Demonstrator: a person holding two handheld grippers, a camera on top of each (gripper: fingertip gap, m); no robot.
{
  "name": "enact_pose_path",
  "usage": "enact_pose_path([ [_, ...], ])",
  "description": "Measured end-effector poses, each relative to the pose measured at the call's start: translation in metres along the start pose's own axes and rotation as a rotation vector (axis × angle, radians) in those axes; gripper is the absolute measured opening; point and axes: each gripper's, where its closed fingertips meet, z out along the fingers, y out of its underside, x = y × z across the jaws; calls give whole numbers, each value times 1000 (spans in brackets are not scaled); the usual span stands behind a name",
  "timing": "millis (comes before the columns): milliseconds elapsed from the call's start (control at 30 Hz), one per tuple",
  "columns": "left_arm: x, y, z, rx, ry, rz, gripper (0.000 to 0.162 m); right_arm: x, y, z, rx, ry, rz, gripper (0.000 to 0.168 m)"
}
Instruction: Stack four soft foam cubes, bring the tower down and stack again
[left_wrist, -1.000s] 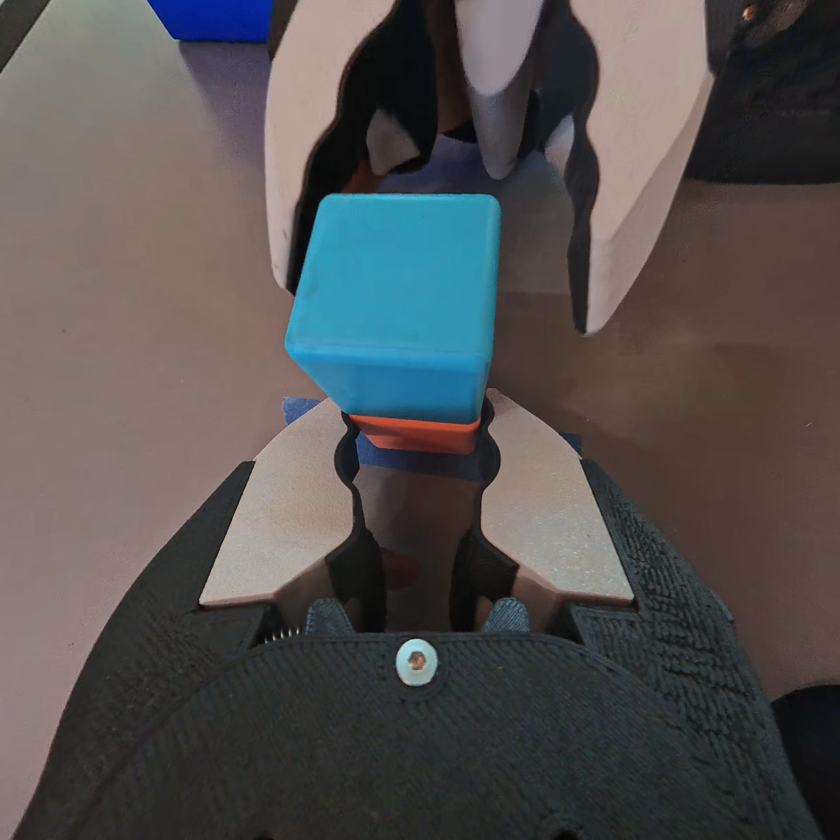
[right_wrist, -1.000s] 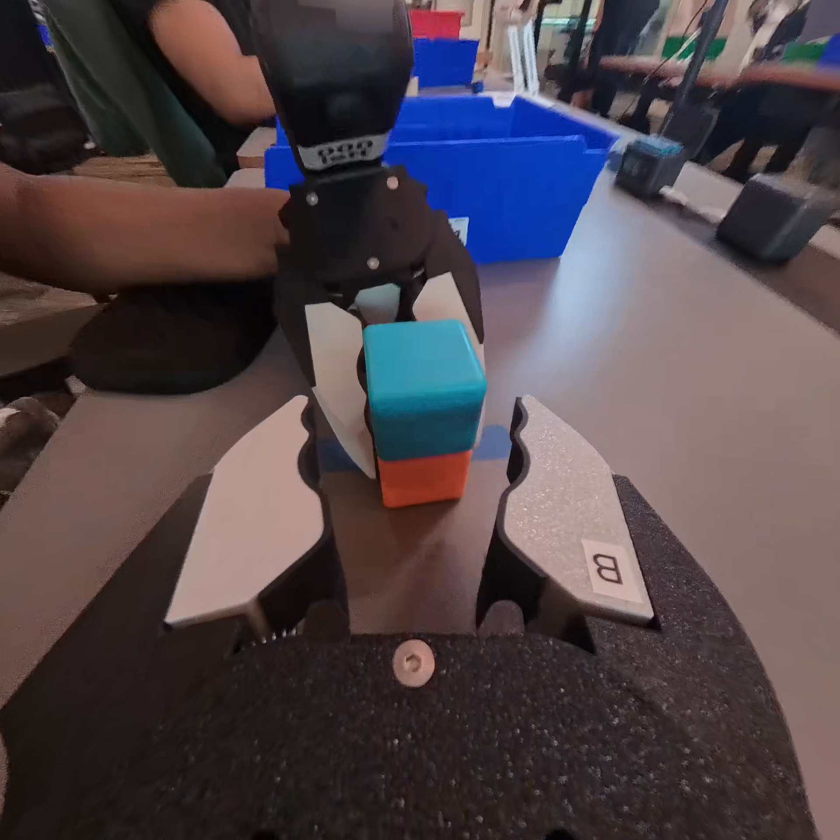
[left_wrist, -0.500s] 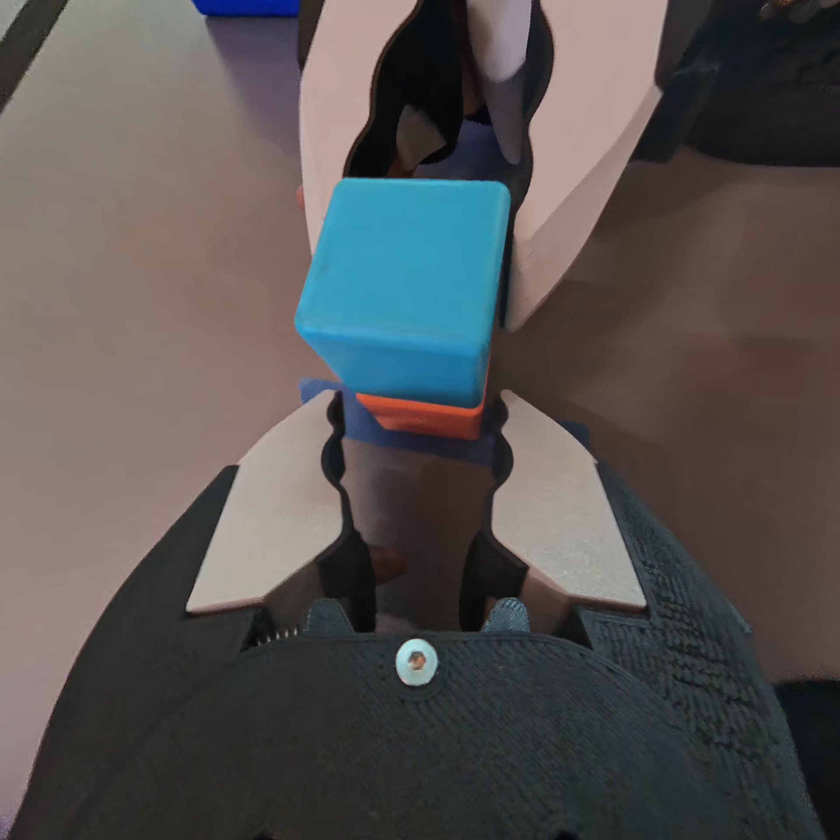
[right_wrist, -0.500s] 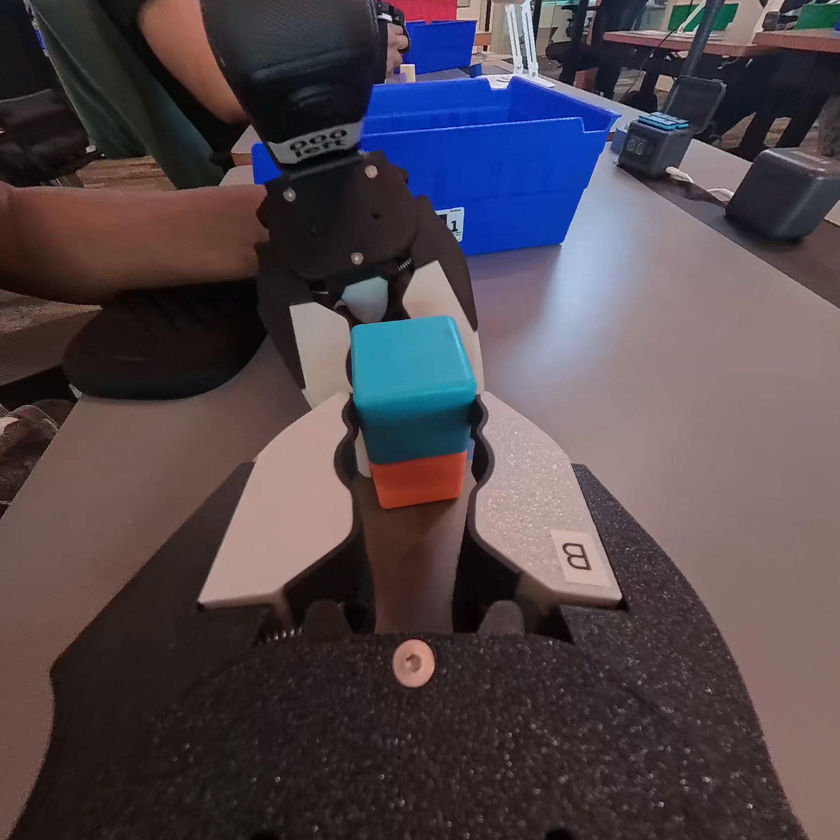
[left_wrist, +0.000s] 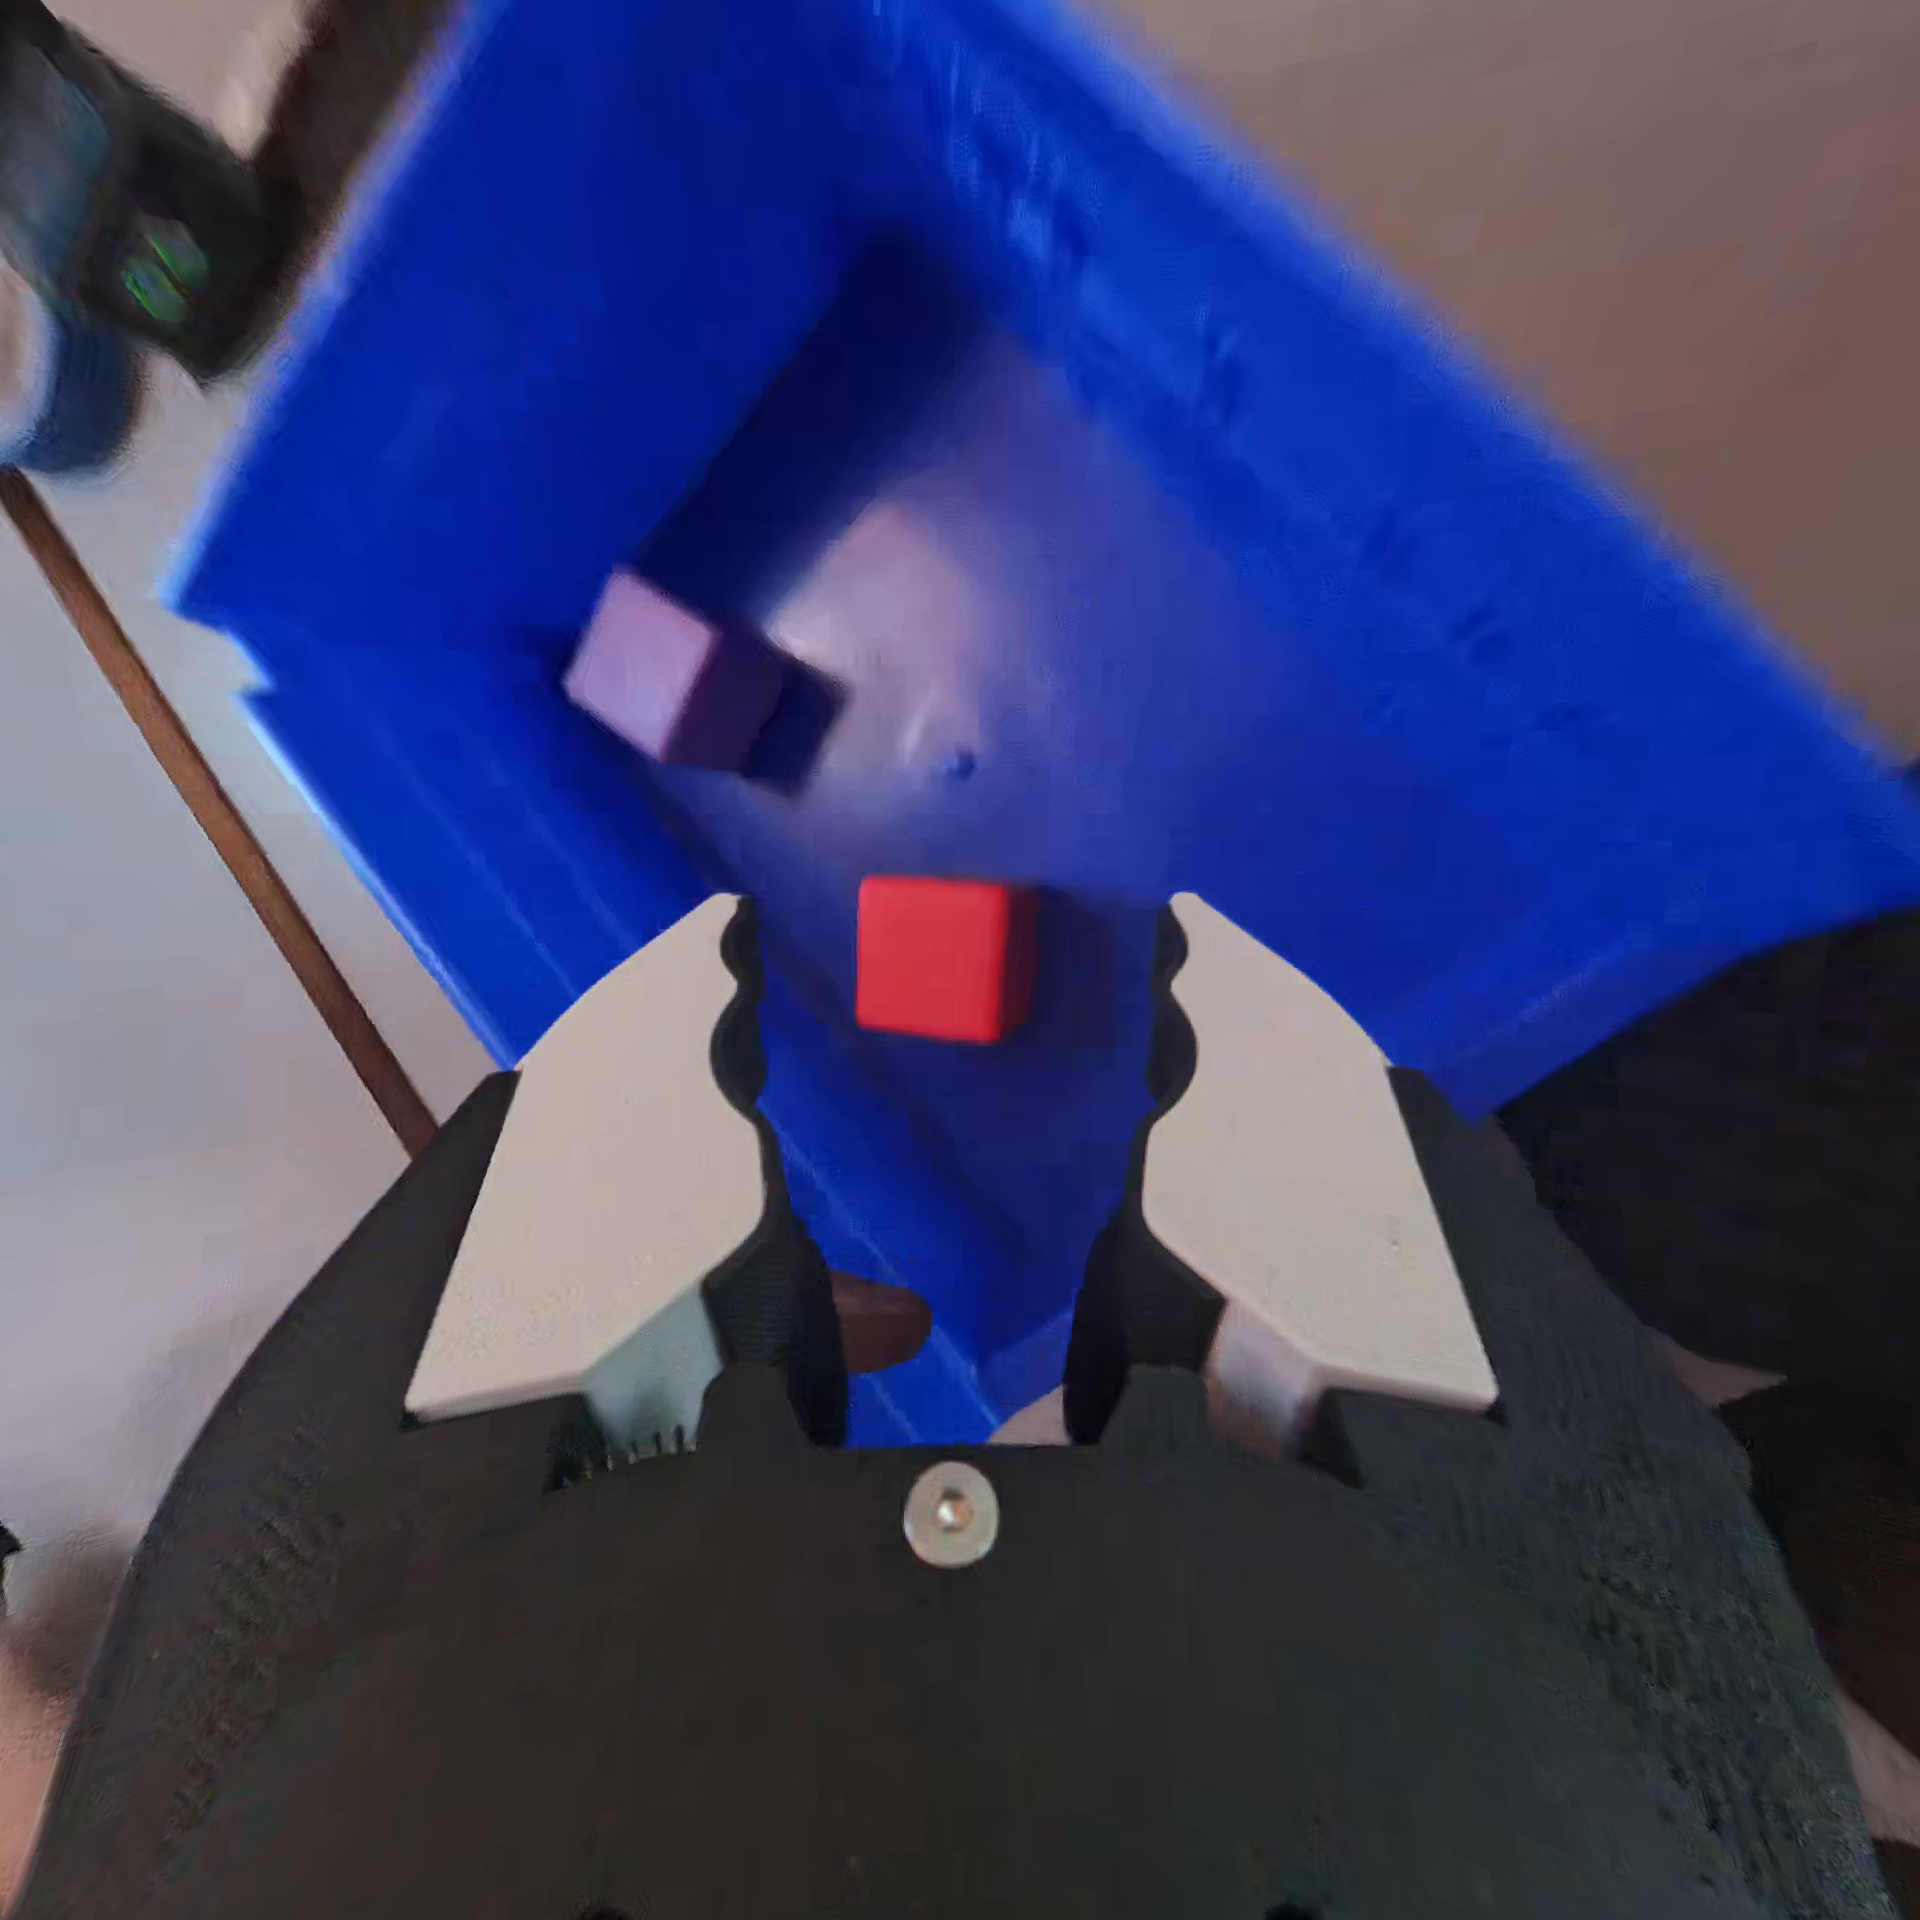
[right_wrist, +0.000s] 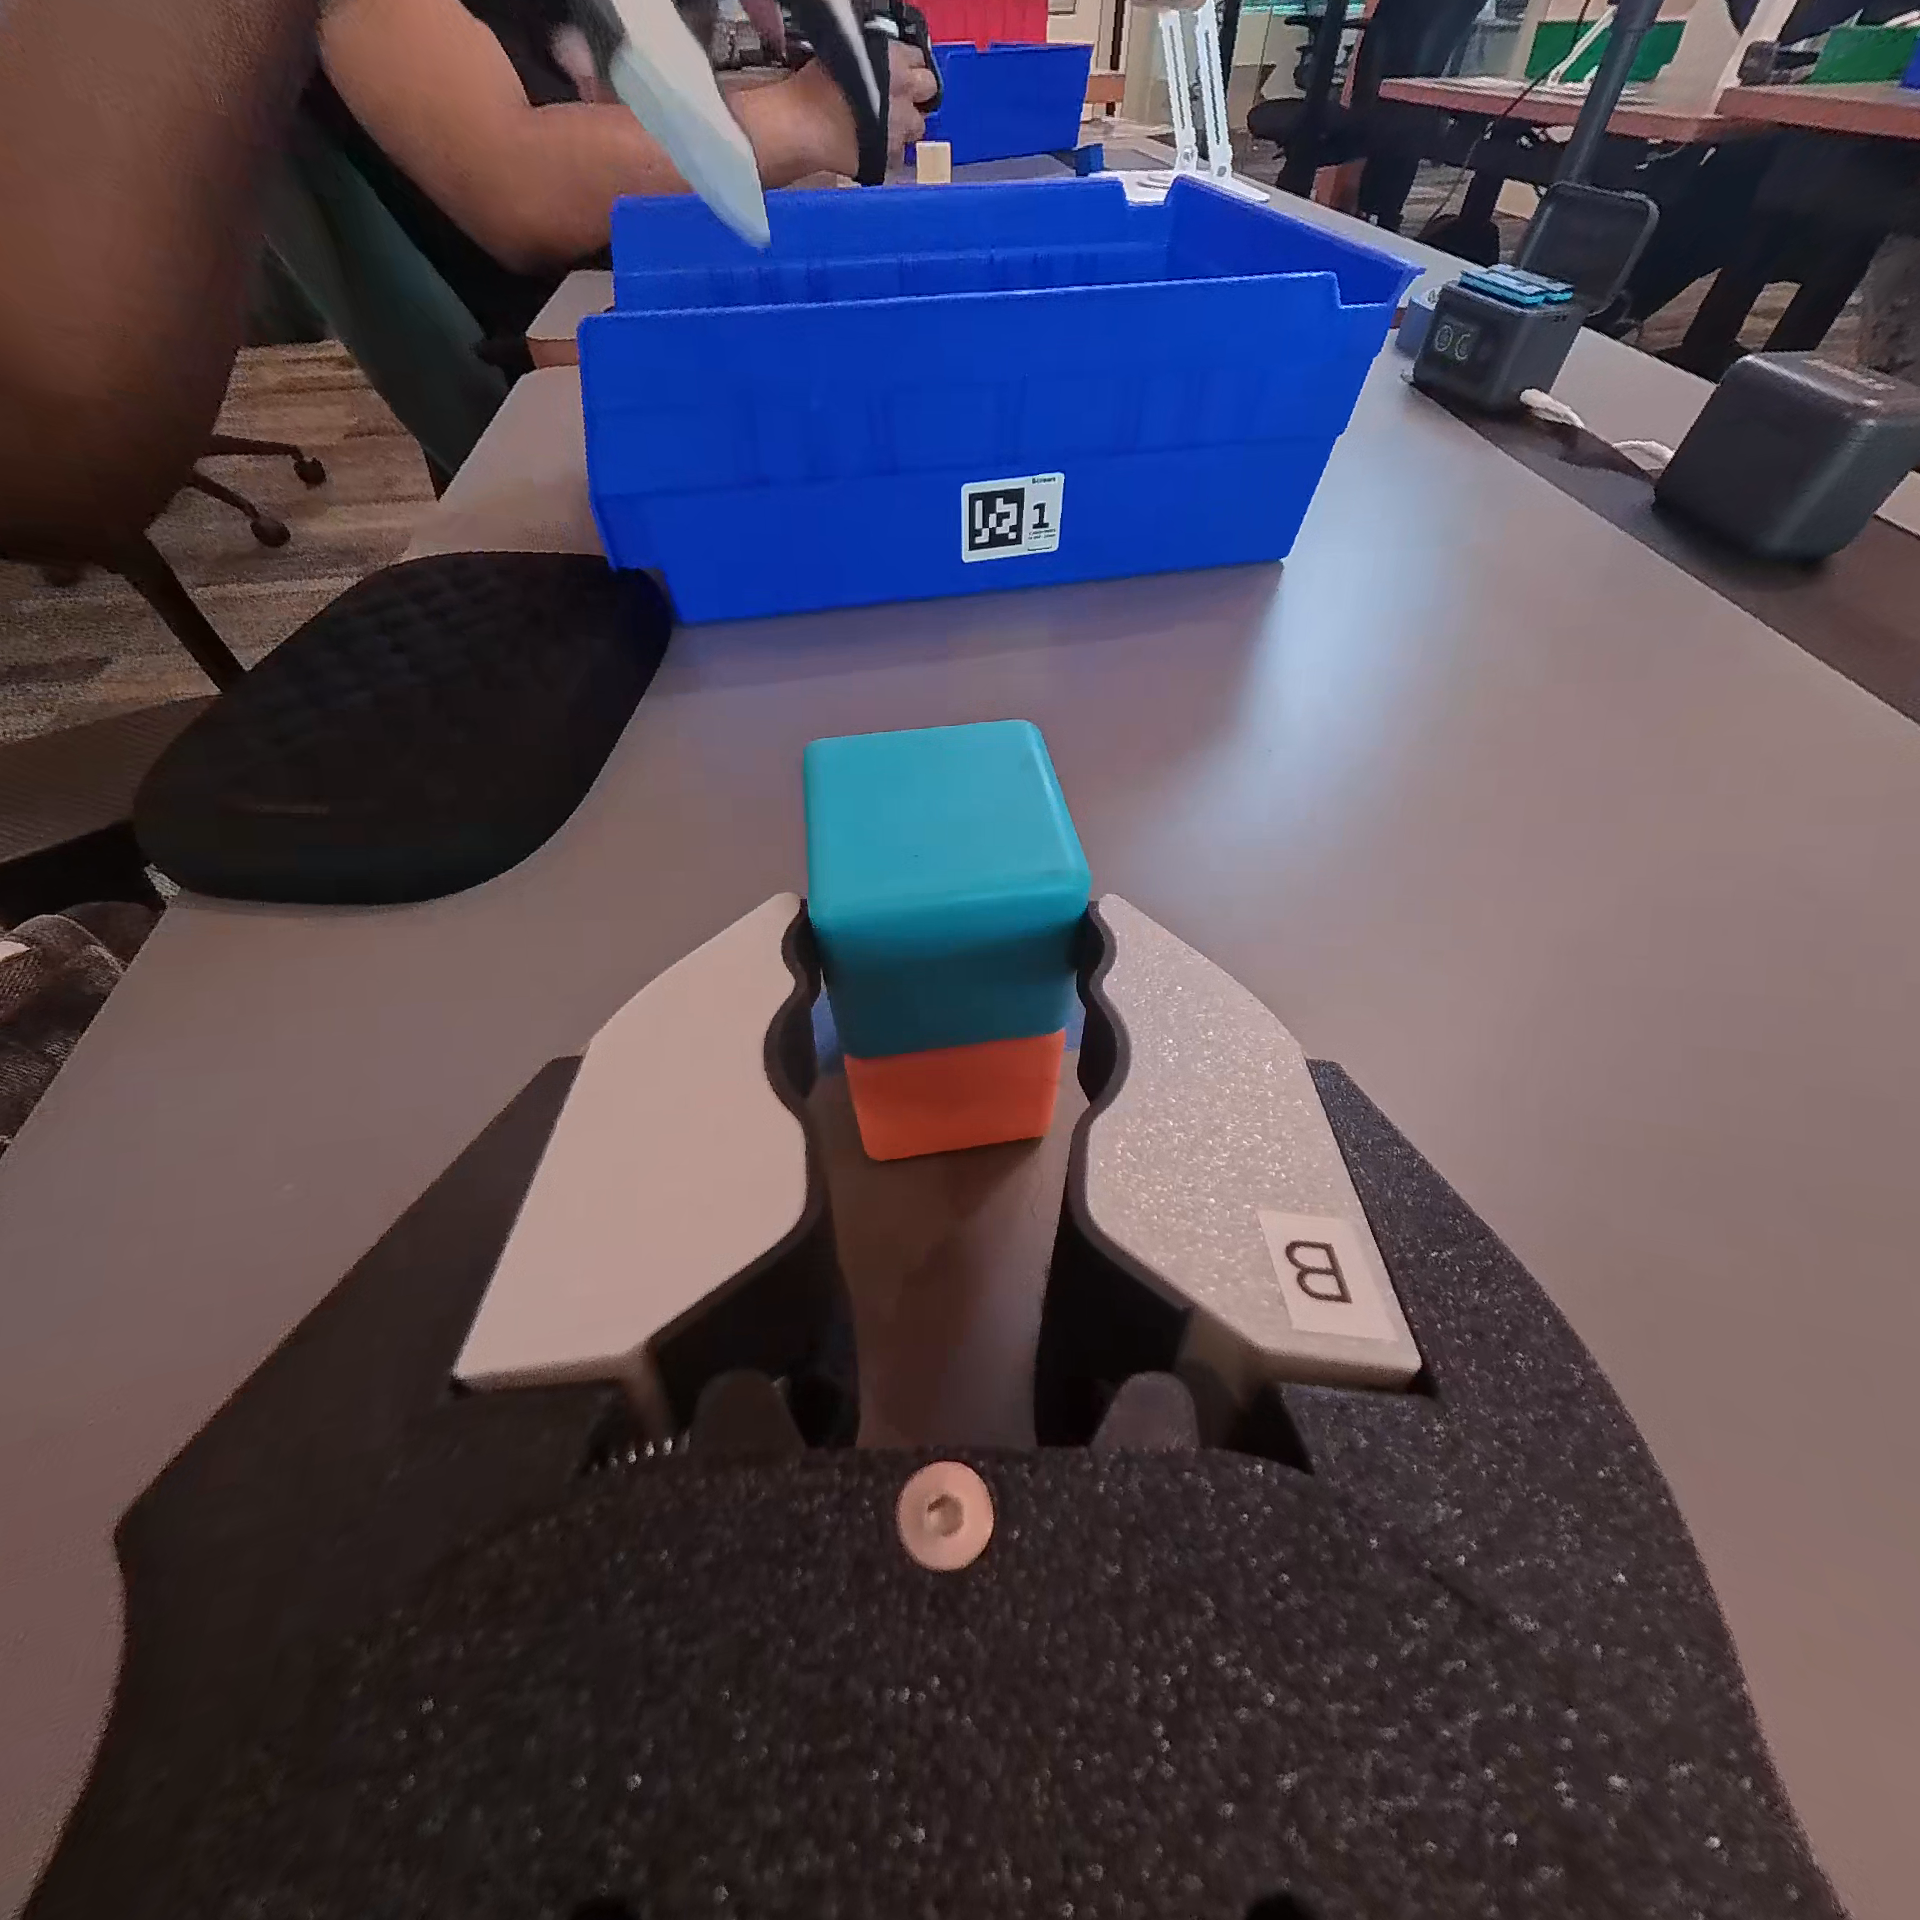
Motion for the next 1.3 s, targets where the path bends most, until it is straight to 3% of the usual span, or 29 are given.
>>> enact_pose_path([
  [167, -16, 49, 52, -214, 8, 4, 69, 0, 0, 0, 0, 0, -2, 48],
  [233, -16, 54, 61, -220, 28, 19, 65, 0, 0, 0, 0, 0, -3, 48],
  [300, -15, 59, 63, -259, 51, 36, 49, 0, 0, 0, -1, -1, 1, 48],
  [433, -11, 51, 62, -244, 124, 83, 48, 0, 0, 0, -1, -1, -1, 48],
  [567, -7, 15, 36, -153, 132, 154, 48, 0, 0, 1, -1, -2, -10, 48],
  [733, 14, -74, -17, 24, 87, 373, 47, 0, 0, 1, -2, -4, -7, 48],
  [933, 114, -187, -60, 338, 221, 652, 47, 0, 0, 1, -2, -4, -11, 48],
  [1100, 185, -221, -36, 350, 281, 757, 47, 0, 0, 2, -1, -4, -20, 48],
  [1300, 214, -221, -8, 301, 295, 727, 47, 0, 0, 2, -2, -3, -23, 48],
])
